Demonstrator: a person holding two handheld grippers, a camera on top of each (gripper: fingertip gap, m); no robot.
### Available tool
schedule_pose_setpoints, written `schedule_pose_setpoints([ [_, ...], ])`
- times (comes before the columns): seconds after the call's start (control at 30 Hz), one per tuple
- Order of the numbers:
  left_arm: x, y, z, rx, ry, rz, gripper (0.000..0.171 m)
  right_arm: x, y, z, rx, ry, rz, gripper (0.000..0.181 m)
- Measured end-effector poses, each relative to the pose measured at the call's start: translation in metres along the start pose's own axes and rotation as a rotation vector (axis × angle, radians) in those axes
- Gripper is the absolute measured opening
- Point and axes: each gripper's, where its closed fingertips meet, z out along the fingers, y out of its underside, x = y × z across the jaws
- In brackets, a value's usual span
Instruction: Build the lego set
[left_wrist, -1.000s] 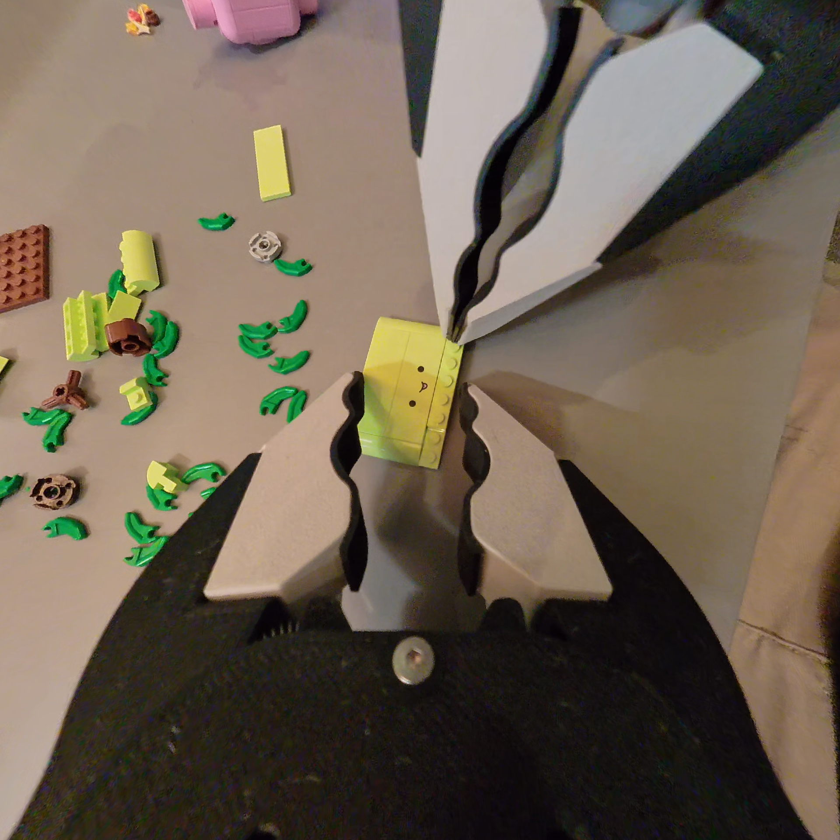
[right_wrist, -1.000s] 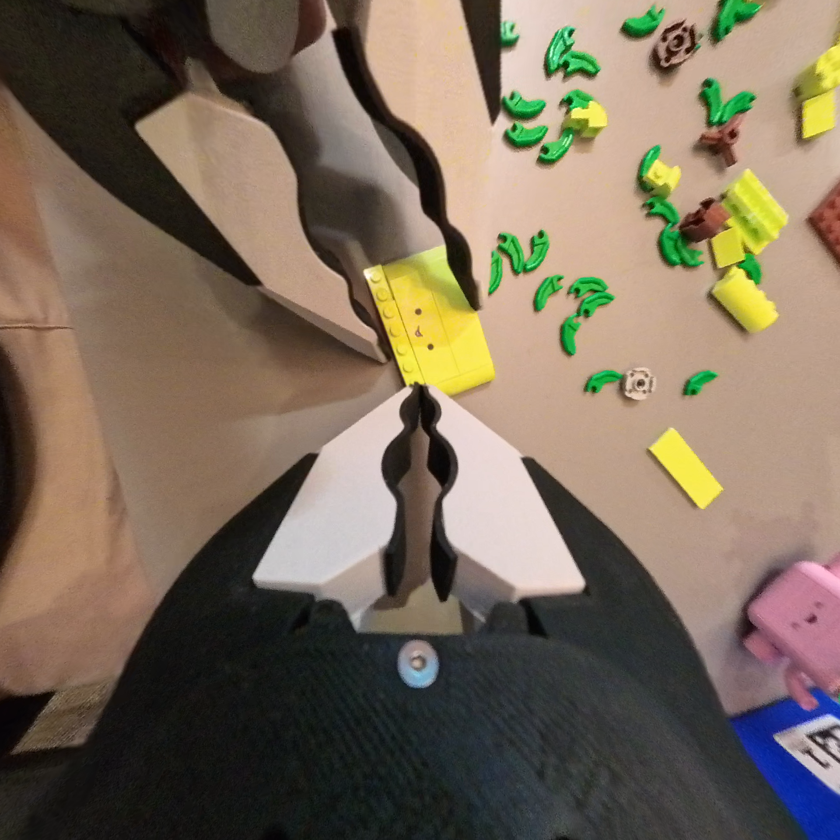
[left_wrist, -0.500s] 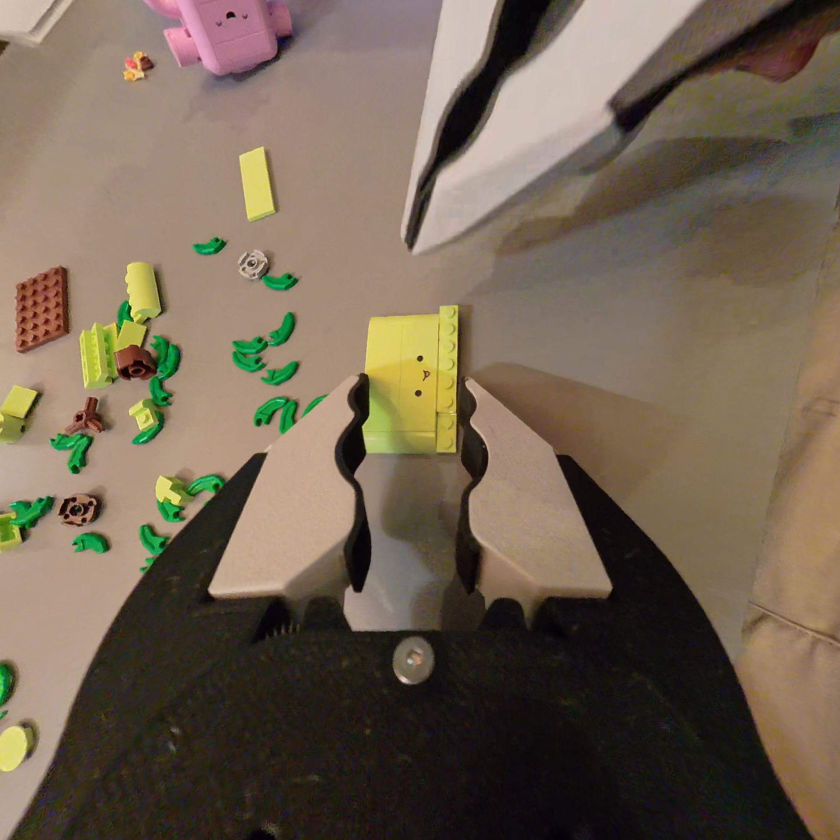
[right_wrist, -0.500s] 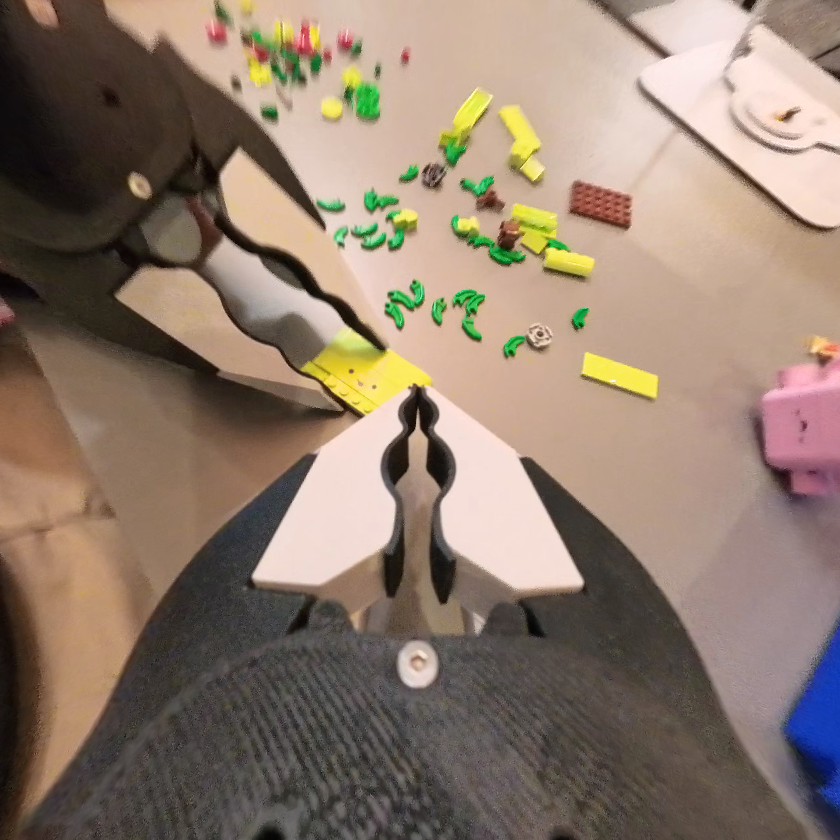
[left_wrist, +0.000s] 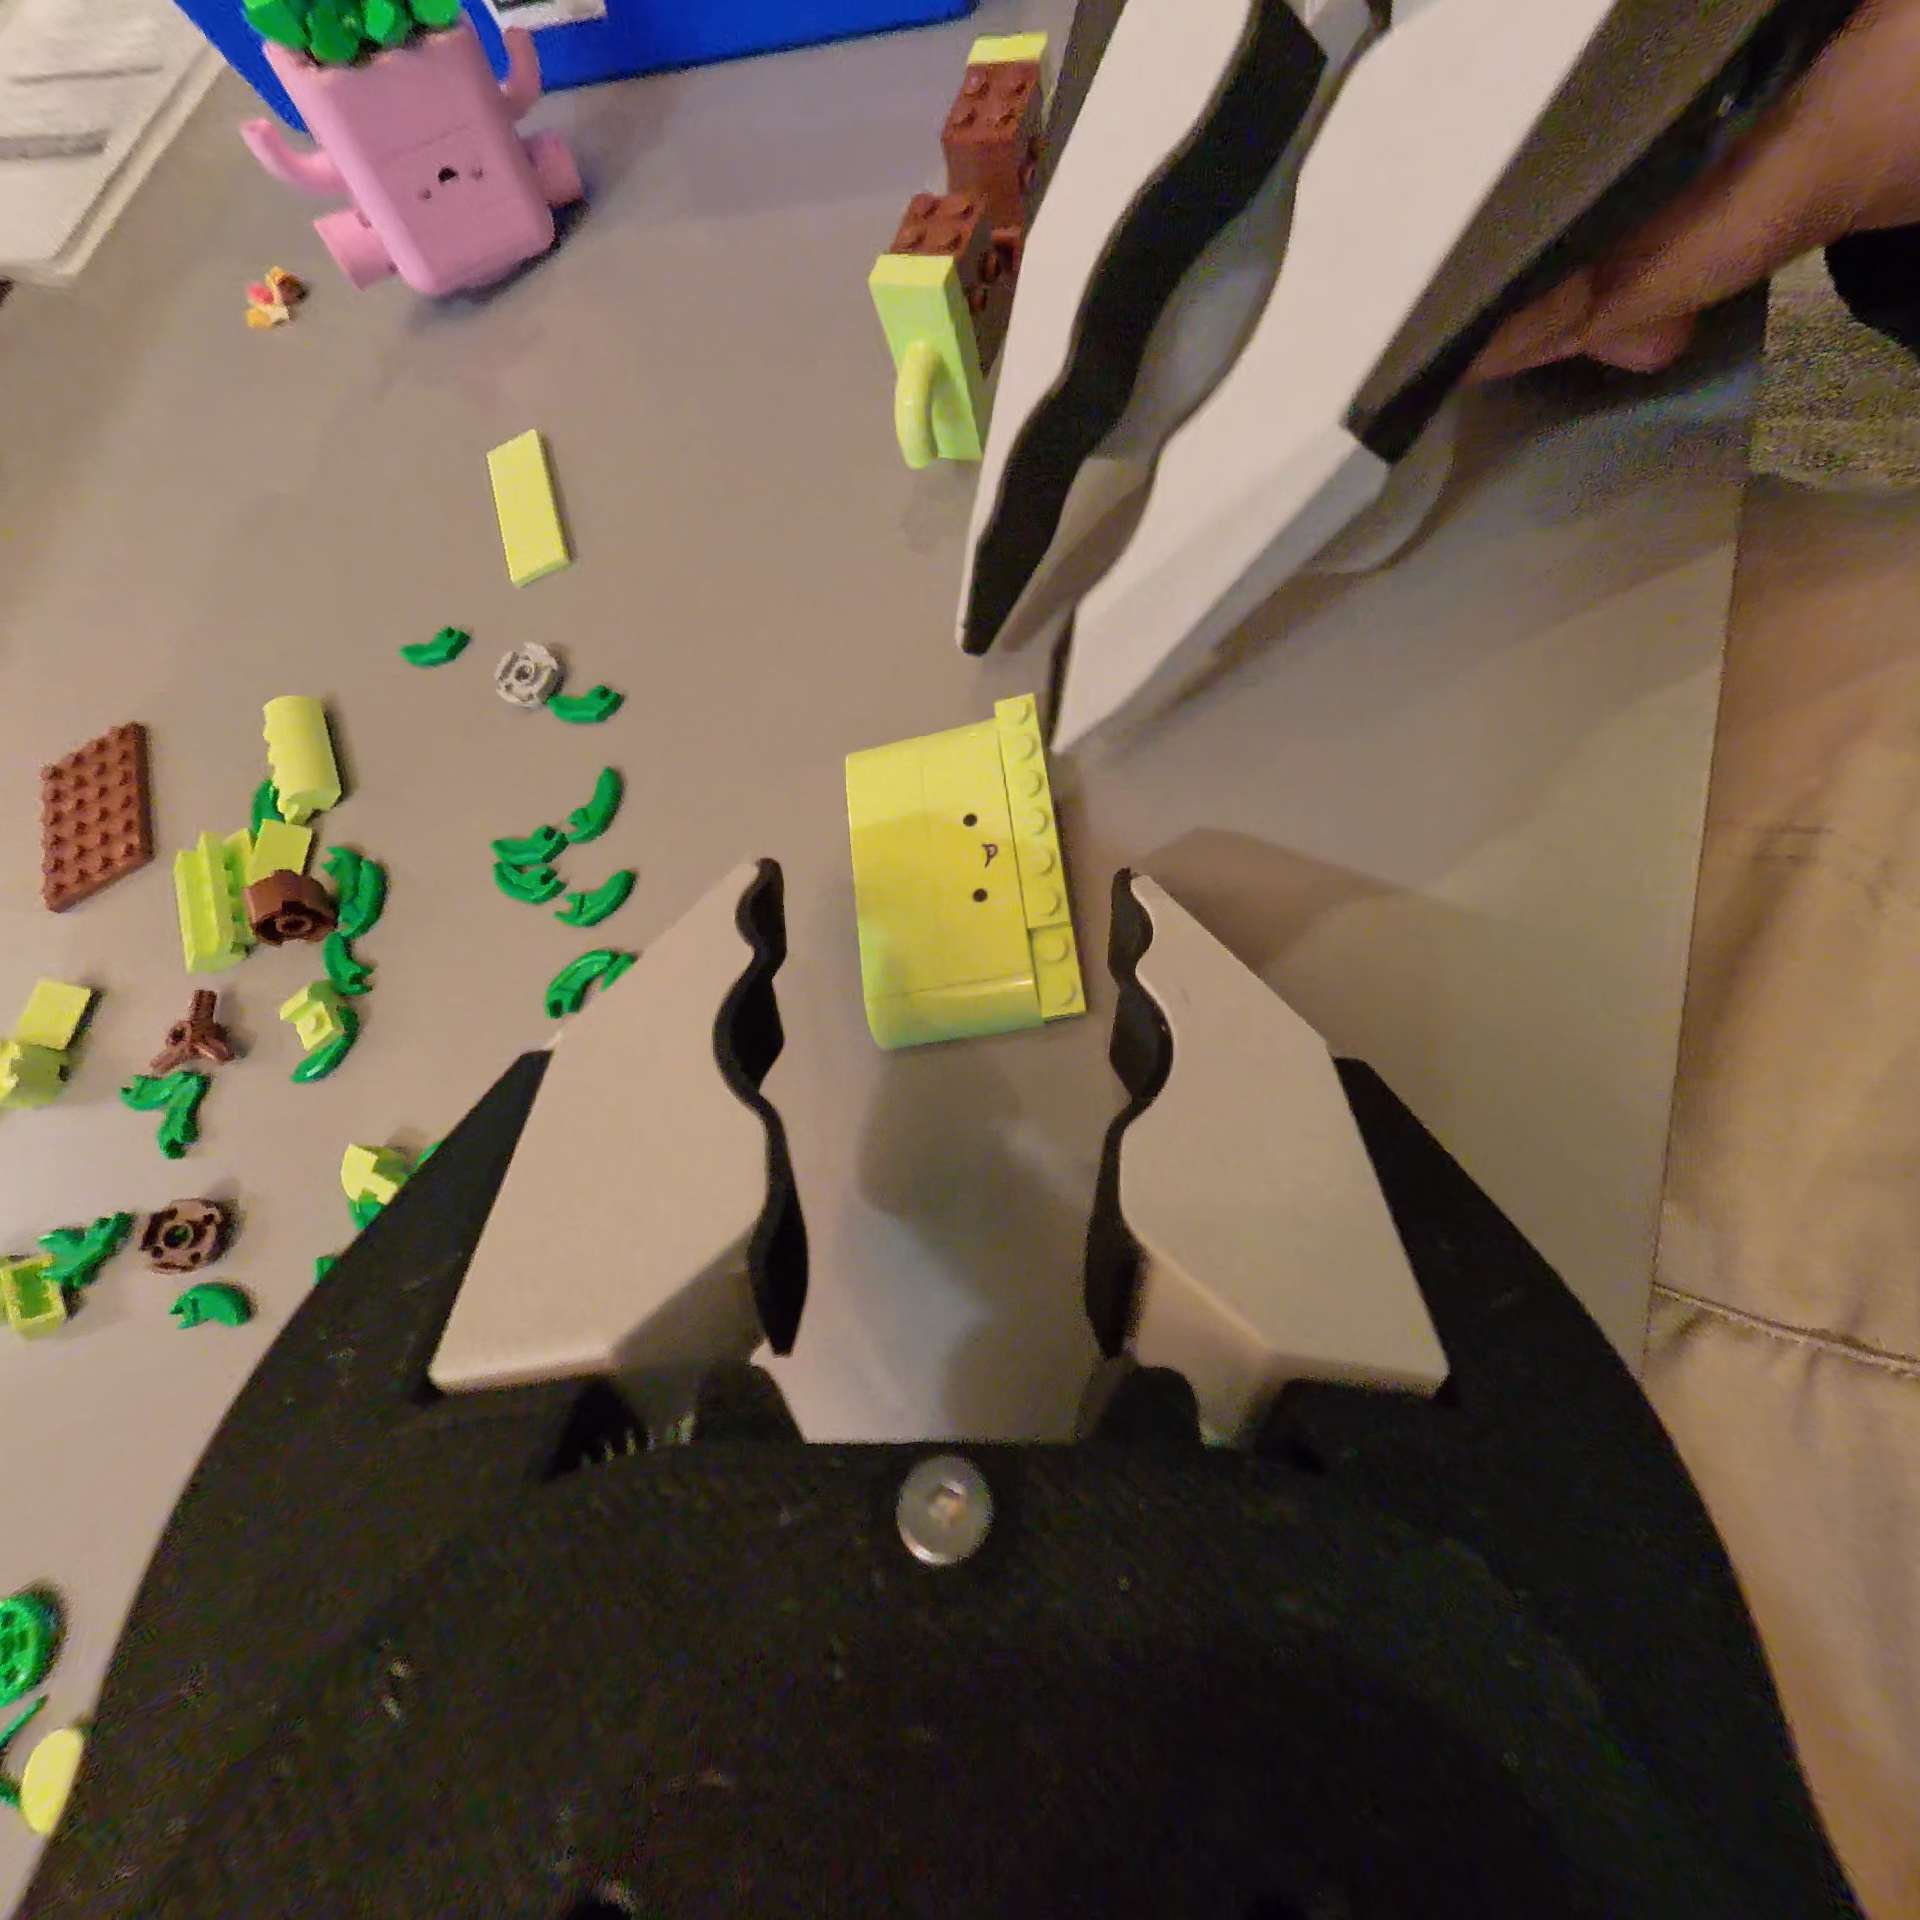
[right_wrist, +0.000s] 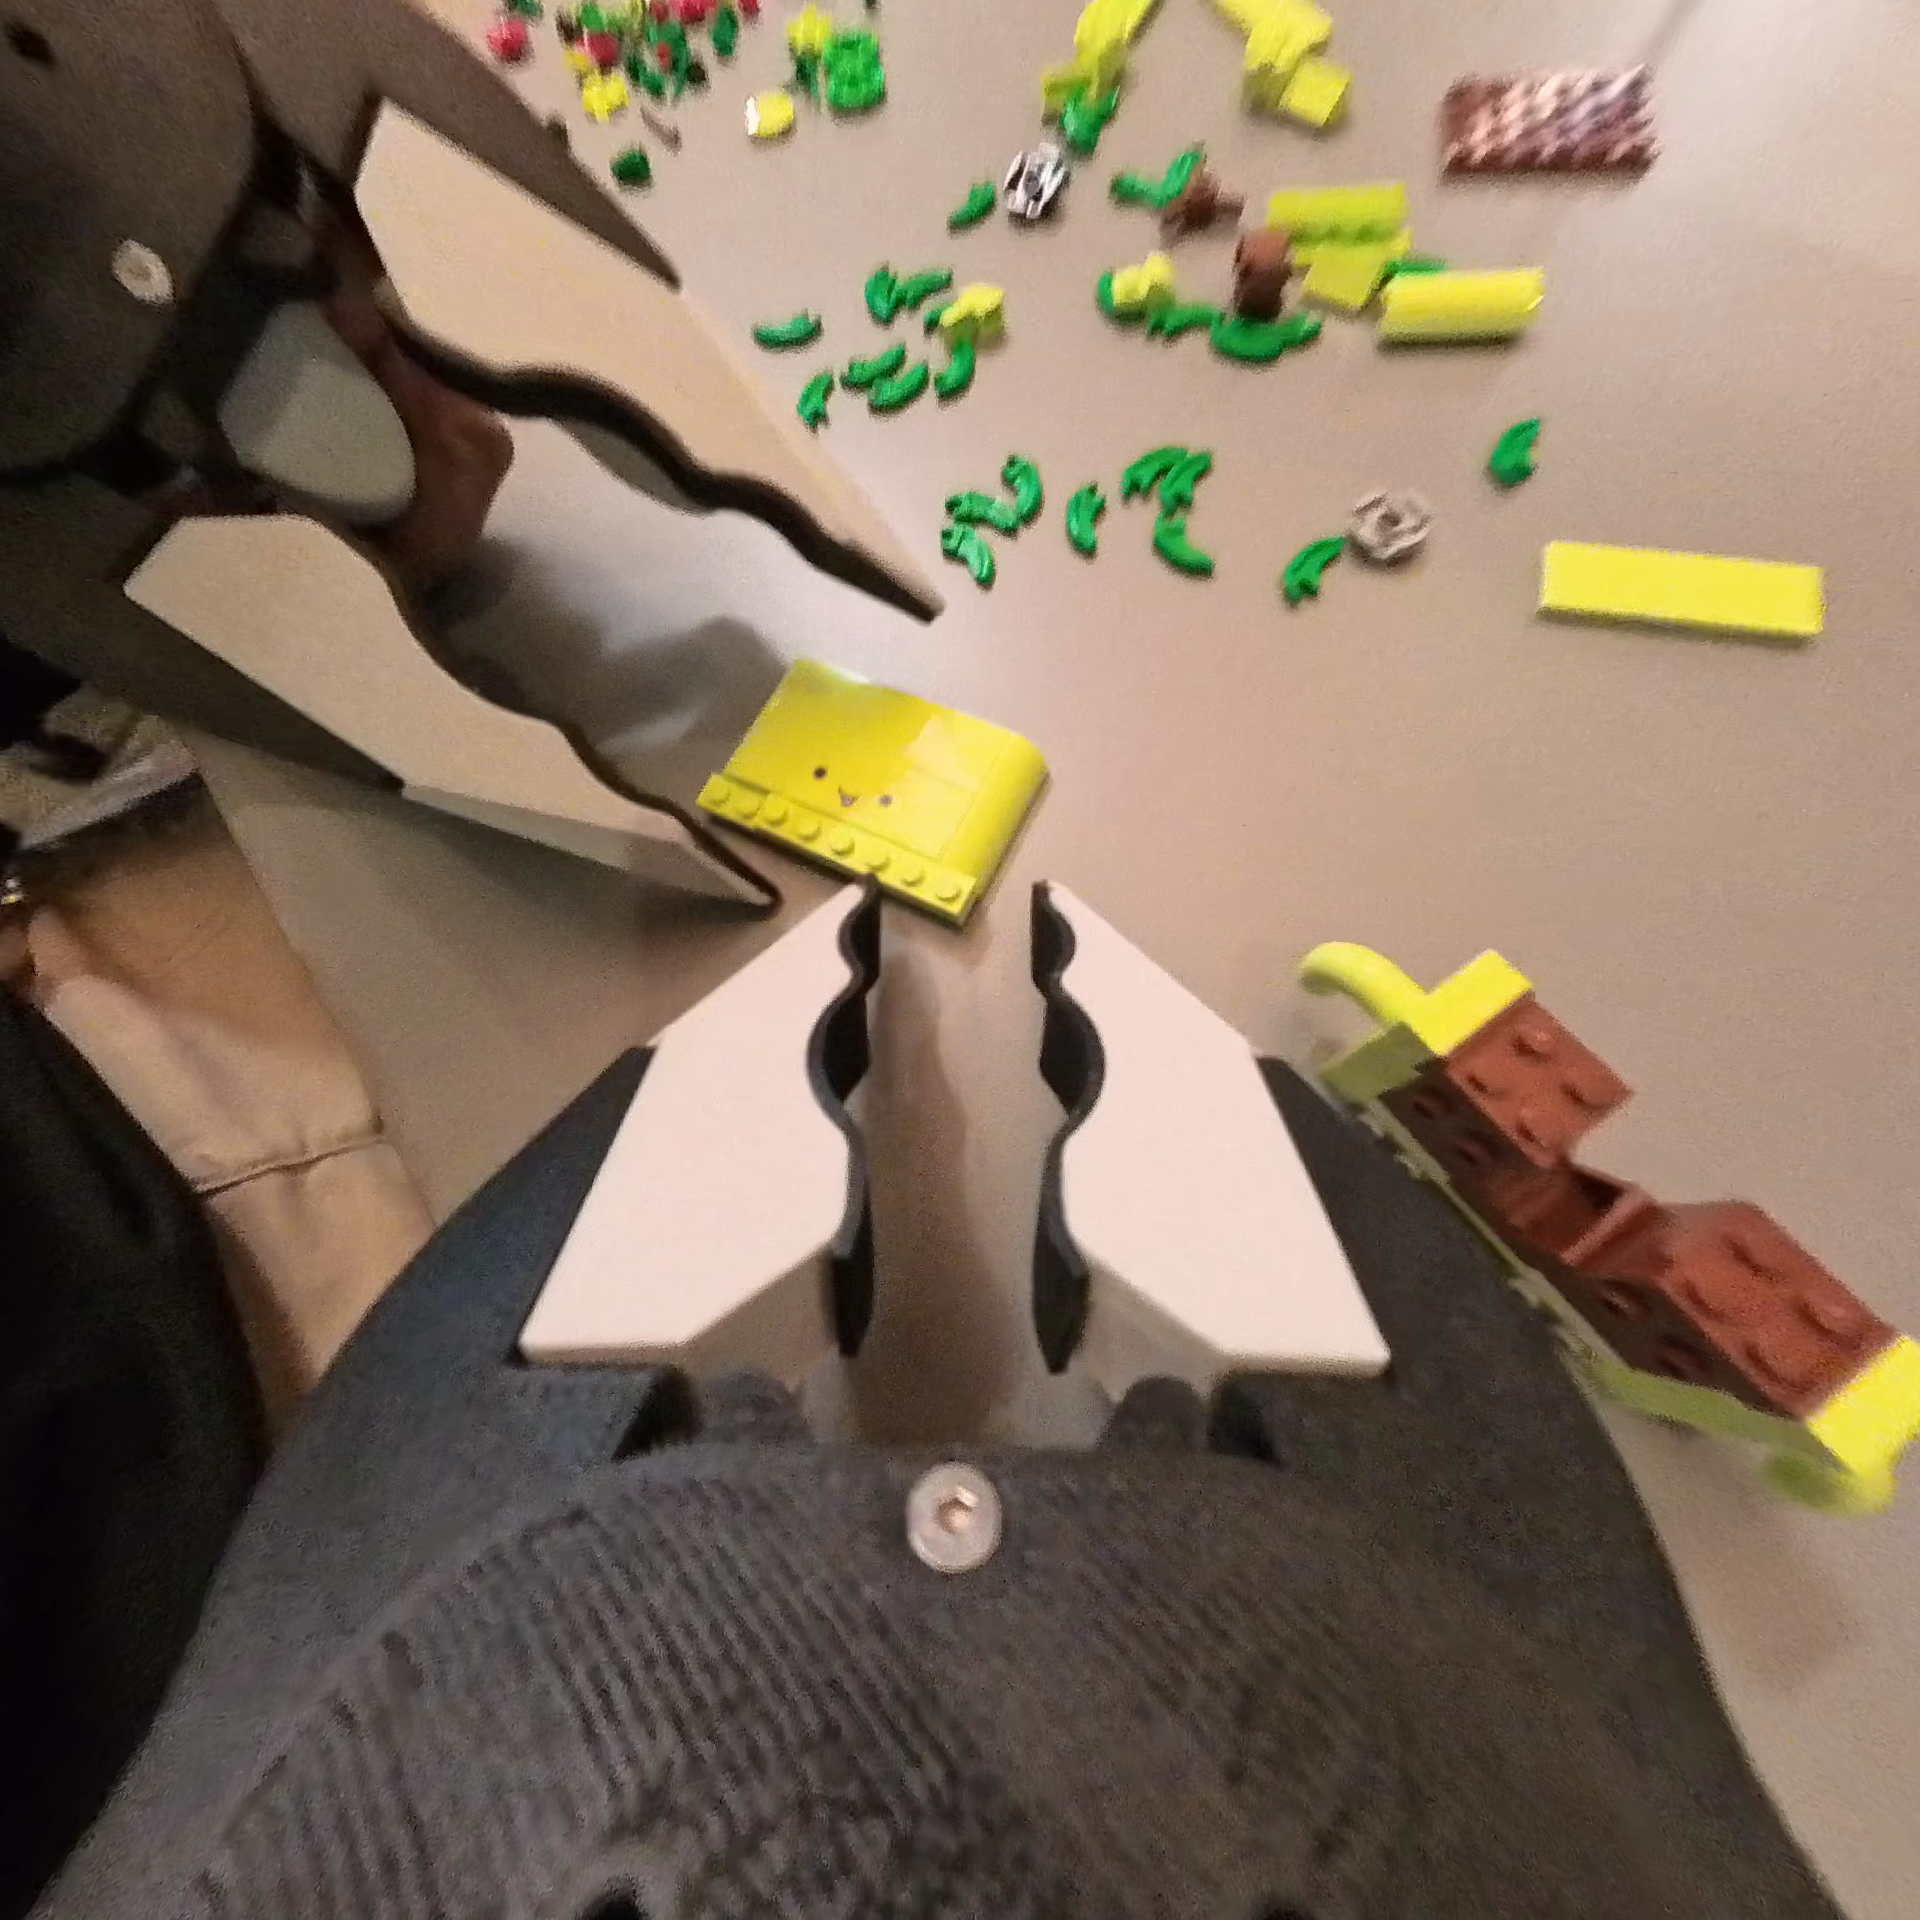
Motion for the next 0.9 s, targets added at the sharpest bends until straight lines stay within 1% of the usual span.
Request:
schedule_pose_setpoints([
  [0.1,-0.001,0.002,0.001,-0.013,0.024,-0.032,0.061,-0.006,0.005,0.004,-0.041,-0.010,-0.044,0.024],
  [0.2,0.001,0.002,0.001,-0.014,0.051,-0.041,0.048,-0.012,0.004,0.003,-0.031,-0.013,-0.097,0.022],
  [0.3,0.002,0.002,0.001,-0.014,0.048,-0.033,0.047,-0.016,0.005,0.002,-0.029,-0.037,-0.104,0.013],
  [0.4,0.002,0.002,0.001,-0.014,0.045,-0.029,0.047,-0.015,0.008,0.004,-0.050,-0.052,-0.072,0.017],
  [0.63,0.001,0.002,0.001,-0.019,0.045,-0.029,0.047,-0.015,0.008,0.004,-0.055,-0.062,-0.070,0.019],
  [0.8,0.004,0.003,0.001,-0.025,0.067,-0.030,0.041,-0.017,0.008,0.004,-0.057,-0.076,-0.066,0.017],
  [0.9,0.005,0.003,0.001,-0.024,0.071,-0.027,0.041,-0.019,0.007,0.003,-0.040,-0.087,-0.075,0.017],
])
